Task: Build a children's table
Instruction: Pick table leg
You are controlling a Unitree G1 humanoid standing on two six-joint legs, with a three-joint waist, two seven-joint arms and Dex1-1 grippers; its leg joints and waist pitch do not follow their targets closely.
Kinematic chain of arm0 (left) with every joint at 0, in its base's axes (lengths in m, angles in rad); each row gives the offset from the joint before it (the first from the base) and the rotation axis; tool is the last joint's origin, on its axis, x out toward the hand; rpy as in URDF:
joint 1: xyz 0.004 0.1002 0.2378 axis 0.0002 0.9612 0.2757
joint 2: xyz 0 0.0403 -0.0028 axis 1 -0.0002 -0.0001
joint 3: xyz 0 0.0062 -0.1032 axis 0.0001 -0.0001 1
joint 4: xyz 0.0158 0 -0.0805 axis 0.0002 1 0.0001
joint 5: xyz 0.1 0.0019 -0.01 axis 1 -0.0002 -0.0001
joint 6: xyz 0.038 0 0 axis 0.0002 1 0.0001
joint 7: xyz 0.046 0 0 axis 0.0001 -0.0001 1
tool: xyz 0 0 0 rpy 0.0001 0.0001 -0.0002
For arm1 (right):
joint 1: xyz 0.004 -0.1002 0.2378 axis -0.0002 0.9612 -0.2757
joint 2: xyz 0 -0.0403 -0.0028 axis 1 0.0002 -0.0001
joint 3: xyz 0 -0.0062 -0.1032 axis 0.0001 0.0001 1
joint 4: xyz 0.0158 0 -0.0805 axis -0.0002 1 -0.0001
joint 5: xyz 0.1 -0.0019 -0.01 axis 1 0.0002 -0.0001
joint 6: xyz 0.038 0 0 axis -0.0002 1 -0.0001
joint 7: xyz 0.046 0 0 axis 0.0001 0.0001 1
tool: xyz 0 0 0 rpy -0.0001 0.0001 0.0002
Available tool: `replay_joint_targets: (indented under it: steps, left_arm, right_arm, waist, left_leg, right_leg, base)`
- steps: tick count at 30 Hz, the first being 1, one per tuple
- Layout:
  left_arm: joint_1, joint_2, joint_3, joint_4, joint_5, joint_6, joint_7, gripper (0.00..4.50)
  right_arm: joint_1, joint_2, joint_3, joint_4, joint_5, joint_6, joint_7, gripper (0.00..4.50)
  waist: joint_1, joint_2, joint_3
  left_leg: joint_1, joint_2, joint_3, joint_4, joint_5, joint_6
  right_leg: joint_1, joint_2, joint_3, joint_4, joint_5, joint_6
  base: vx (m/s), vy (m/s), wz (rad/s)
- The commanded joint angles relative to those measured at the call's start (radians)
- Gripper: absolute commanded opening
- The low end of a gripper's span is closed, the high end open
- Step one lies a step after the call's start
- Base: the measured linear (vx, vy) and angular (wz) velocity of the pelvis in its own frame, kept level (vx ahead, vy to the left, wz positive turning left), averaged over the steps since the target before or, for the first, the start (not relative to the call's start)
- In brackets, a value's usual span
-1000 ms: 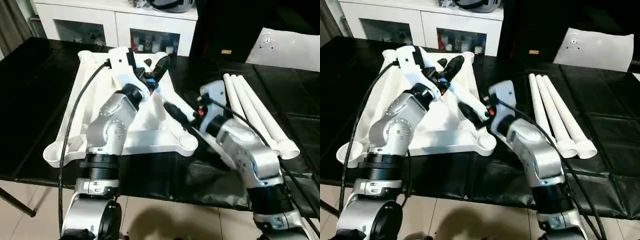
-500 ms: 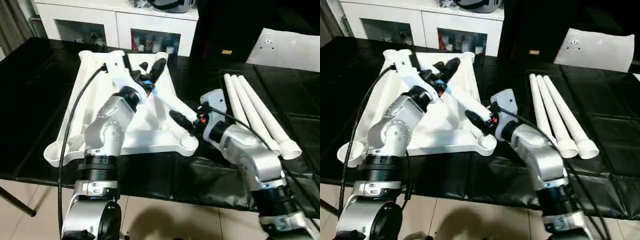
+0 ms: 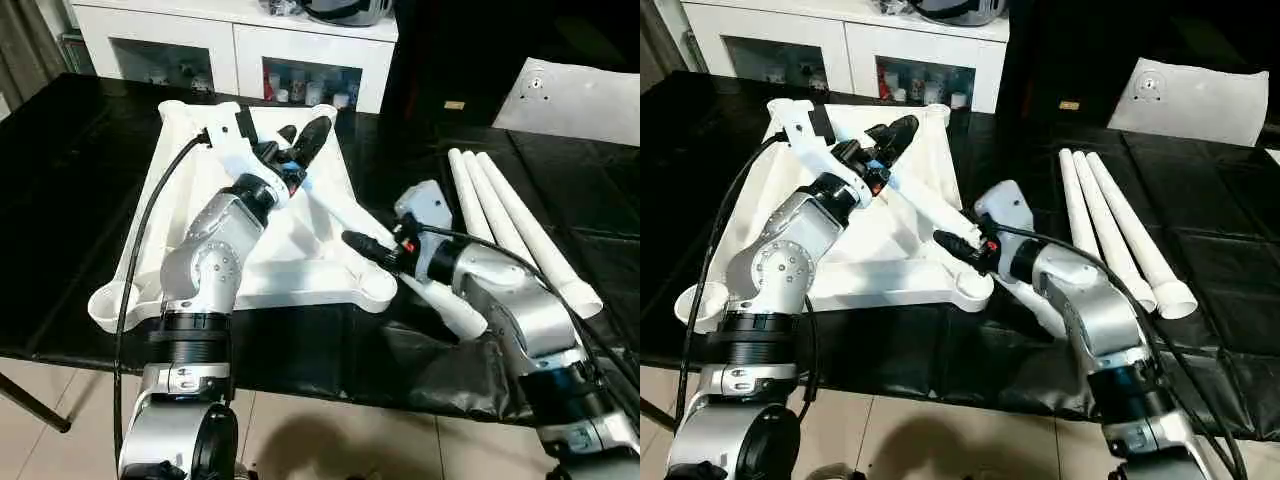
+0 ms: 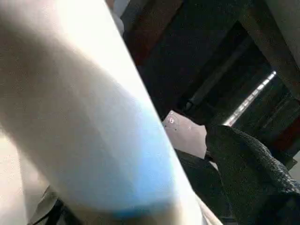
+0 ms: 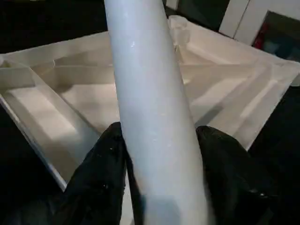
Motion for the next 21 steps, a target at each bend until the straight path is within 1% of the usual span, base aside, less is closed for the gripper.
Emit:
replay_joint_targets:
  steps: [1, 3, 4, 6, 7, 8, 9, 11, 13, 14, 16, 18, 21]
  left_arm:
    - [-0.008, 0.003, -0.019, -0.041, 0.0, 0.006, -0.02, 2.96]
    - [-0.008, 0.004, -0.019, -0.04, -0.001, 0.007, -0.021, 2.96]
    - [-0.009, 0.006, -0.02, -0.04, 0.0, 0.007, -0.022, 2.96]
    - [-0.009, 0.008, -0.021, -0.039, 0.0, 0.006, -0.022, 2.96]
    - [-0.011, 0.01, -0.021, -0.039, -0.001, 0.007, -0.023, 2.96]
    - [-0.011, 0.01, -0.021, -0.039, -0.001, 0.007, -0.023, 2.96]
    - [-0.012, 0.012, -0.021, -0.039, -0.001, 0.007, -0.025, 2.96]
    - [-0.014, 0.015, -0.021, -0.039, -0.002, 0.008, -0.027, 2.96]
    - [-0.014, 0.018, -0.025, -0.04, 0.001, 0.009, -0.031, 2.96]
    - [-0.012, 0.02, -0.029, -0.042, 0.004, 0.011, -0.034, 2.96]
    - [-0.012, 0.021, -0.03, -0.043, 0.005, 0.011, -0.035, 2.96]
    - [-0.011, 0.024, -0.032, -0.044, 0.005, 0.013, -0.038, 2.96]
    - [-0.012, 0.027, -0.033, -0.043, 0.007, 0.014, -0.041, 2.96]
  right_arm:
    - [-0.01, -0.035, 0.009, 0.046, -0.012, 0.035, 0.03, 2.71]
    - [-0.012, -0.042, 0.014, 0.049, -0.016, 0.04, 0.039, 3.0]
    - [-0.014, -0.056, 0.028, 0.051, -0.023, 0.053, 0.054, 3.07]
    - [-0.014, -0.066, 0.037, 0.053, -0.028, 0.062, 0.065, 3.07]
    - [-0.016, -0.072, 0.045, 0.058, -0.037, 0.07, 0.072, 3.31]
    - [-0.016, -0.072, 0.045, 0.058, -0.037, 0.07, 0.072, 3.42]
    - [-0.017, -0.075, 0.051, 0.066, -0.046, 0.072, 0.073, 3.42]
    - [-0.022, -0.07, 0.053, 0.083, -0.058, 0.074, 0.061, 3.63]
    - [-0.028, -0.065, 0.056, 0.1, -0.068, 0.069, 0.05, 3.63]
    - [-0.031, -0.061, 0.053, 0.105, -0.064, 0.069, 0.051, 3.63]
    - [-0.032, -0.059, 0.05, 0.106, -0.059, 0.073, 0.052, 3.39]
    - [-0.031, -0.06, 0.047, 0.109, -0.057, 0.073, 0.058, 3.39]
    - [-0.03, -0.059, 0.044, 0.113, -0.059, 0.071, 0.063, 3.04]
  waist:
    - [0.002, -0.003, -0.068]
    - [0.004, -0.004, -0.068]
    - [0.003, -0.004, -0.068]
    - [0.003, -0.005, -0.068]
    - [0.003, -0.006, -0.068]
    - [0.003, -0.005, -0.068]
    - [0.003, -0.006, -0.067]
    - [0.003, -0.005, -0.067]
    - [0.003, -0.006, -0.067]
    - [0.003, -0.004, -0.066]
    - [0.001, -0.005, -0.067]
    - [0.001, -0.004, -0.067]
    - [0.001, -0.002, -0.067]
  left_leg:
    - [0.005, 0.049, -0.014, -0.066, -0.111, 0.041]
    - [0.005, 0.049, -0.013, -0.065, -0.102, 0.046]
    - [0.005, 0.049, -0.014, -0.065, -0.101, 0.047]
    - [0.004, 0.048, -0.014, -0.064, -0.1, 0.051]
    - [0.004, 0.049, -0.014, -0.064, -0.1, 0.052]
    - [0.004, 0.048, -0.013, -0.064, -0.102, 0.051]
    - [0.005, 0.049, -0.013, -0.065, -0.105, 0.051]
    - [0.006, 0.049, -0.014, -0.065, -0.113, 0.046]
    - [0.005, 0.048, -0.013, -0.065, -0.116, 0.041]
    - [0.006, 0.048, -0.013, -0.066, -0.119, 0.039]
    - [0.006, 0.049, -0.014, -0.066, -0.118, 0.039]
    - [0.006, 0.049, -0.014, -0.066, -0.12, 0.039]
    - [0.006, 0.049, -0.014, -0.066, -0.115, 0.042]
  right_leg:
    - [0.059, -0.077, 0.047, -0.079, -0.127, -0.195]
    - [0.06, -0.076, 0.048, -0.077, -0.107, -0.202]
    - [0.061, -0.077, 0.047, -0.076, -0.105, -0.203]
    - [0.062, -0.077, 0.047, -0.077, -0.104, -0.203]
    - [0.061, -0.077, 0.047, -0.077, -0.109, -0.202]
    - [0.061, -0.077, 0.047, -0.078, -0.115, -0.202]
    - [0.06, -0.078, 0.047, -0.078, -0.12, -0.202]
    - [0.059, -0.078, 0.047, -0.08, -0.139, -0.2]
    - [0.059, -0.078, 0.047, -0.081, -0.152, -0.198]
    - [0.058, -0.078, 0.047, -0.082, -0.157, -0.196]
    - [0.059, -0.078, 0.047, -0.08, -0.15, -0.194]
    - [0.058, -0.078, 0.047, -0.081, -0.148, -0.196]
    - [0.058, -0.077, 0.047, -0.079, -0.126, -0.203]
  base:
    - [0.0, 0.0, 0.0]
    - [0.0, 0.0, 0.0]
    - [0.0, 0.0, 0.0]
    - [0.0, 0.0, 0.0]
    - [0.0, 0.0, 0.0]
    - [0.0, 0.0, 0.0]
    - [0.0, 0.0, 0.0]
    - [0.0, 0.0, 0.0]
    - [0.0, 0.0, 0.0]
    - [0.0, 0.0, 0.0]
    - [0.0, 0.0, 0.0]
    - [0.0, 0.0, 0.0]
    - [0.0, 0.0, 0.0]
